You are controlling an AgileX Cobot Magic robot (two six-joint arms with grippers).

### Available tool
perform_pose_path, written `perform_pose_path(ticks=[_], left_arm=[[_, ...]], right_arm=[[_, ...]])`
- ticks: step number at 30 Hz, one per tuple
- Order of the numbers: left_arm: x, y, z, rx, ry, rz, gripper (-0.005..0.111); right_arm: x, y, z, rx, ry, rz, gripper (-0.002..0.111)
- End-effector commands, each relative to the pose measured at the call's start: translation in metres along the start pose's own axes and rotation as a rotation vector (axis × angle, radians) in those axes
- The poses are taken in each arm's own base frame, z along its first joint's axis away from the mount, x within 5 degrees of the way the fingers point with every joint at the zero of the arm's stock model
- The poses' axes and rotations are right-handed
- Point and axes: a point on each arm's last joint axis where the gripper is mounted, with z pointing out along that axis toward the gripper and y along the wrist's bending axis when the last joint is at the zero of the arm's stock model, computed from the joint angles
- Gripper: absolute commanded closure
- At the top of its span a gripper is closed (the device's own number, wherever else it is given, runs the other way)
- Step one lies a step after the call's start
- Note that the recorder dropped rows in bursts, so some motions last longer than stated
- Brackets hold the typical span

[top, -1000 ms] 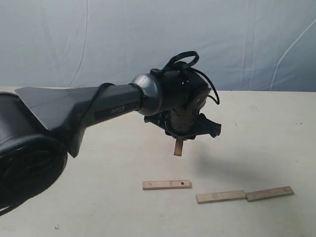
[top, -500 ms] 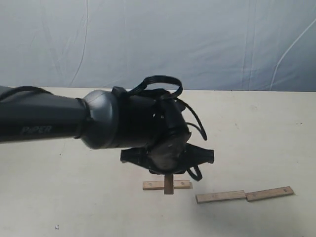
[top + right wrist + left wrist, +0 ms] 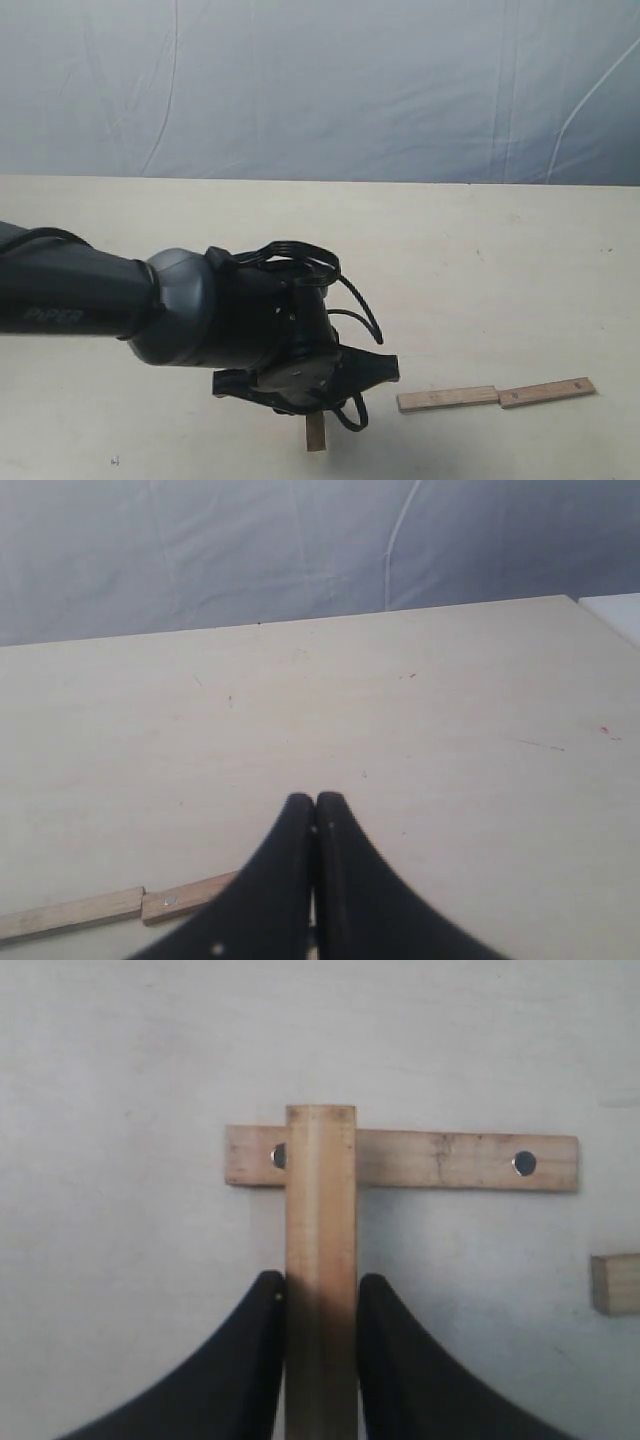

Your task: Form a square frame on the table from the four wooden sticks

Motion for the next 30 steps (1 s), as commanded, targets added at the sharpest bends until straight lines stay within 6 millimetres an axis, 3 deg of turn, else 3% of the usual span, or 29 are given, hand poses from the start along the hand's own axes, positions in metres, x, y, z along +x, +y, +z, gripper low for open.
perform_pose_path(ticks=[1,21,30], left_arm=[[-0.001,0.002,-0.003,-0.008,-0.012,0.009,0.107],[0.001,0.005,0.016,-0.037,-0.003,0.011,0.107],[-0.046,0.022,-0.02,-0.013,-0.078,0.033,0.107]], right_arm=[[0.001,0.0,0.0,-0.001,-0.006,-0.005,0.109],[0.001,0.0,0.0,-0.001,-0.006,-0.005,0.109],[0.001,0.0,0.0,-0.001,-0.006,-0.005,0.109]])
